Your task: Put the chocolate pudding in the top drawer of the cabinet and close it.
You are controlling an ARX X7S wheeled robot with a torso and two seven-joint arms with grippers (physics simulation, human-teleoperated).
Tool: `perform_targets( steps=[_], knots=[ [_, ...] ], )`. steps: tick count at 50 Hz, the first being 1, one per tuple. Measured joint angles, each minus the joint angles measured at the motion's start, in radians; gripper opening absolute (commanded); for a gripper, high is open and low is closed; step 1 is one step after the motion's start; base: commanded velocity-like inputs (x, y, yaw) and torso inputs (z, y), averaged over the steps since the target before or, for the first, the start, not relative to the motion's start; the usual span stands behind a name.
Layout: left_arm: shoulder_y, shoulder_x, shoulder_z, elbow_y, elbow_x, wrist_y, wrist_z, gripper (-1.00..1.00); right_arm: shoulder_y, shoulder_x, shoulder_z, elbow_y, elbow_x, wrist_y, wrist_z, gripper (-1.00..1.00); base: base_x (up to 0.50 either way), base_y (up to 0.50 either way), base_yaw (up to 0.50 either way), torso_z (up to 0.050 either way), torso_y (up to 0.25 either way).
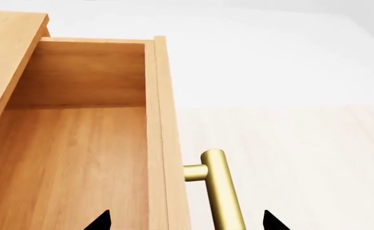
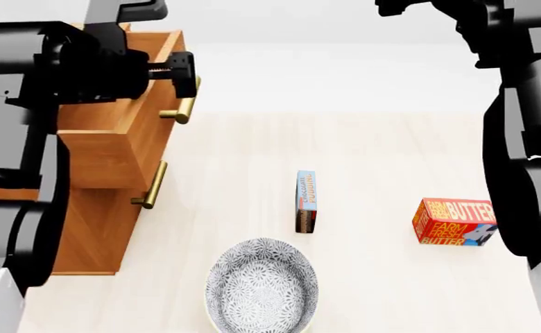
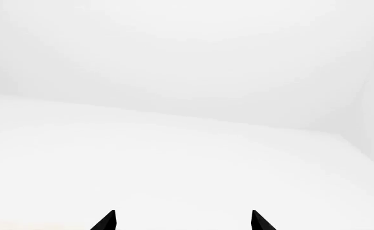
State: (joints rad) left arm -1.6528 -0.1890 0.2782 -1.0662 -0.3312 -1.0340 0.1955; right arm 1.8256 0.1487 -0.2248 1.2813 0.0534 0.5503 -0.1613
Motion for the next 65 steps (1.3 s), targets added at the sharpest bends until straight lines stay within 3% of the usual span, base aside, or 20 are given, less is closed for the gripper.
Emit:
perform_targets(
  steps=[65],
  knots=[
    [0.109, 0.147, 0.085, 0.381, -0.121, -0.251, -0.014, 1.0, -0.021, 0.018, -0.009, -0.071, 0.007, 0.048, 0.0, 1.0, 0.0, 0.0, 0.0, 0.0, -0.001]
  ],
)
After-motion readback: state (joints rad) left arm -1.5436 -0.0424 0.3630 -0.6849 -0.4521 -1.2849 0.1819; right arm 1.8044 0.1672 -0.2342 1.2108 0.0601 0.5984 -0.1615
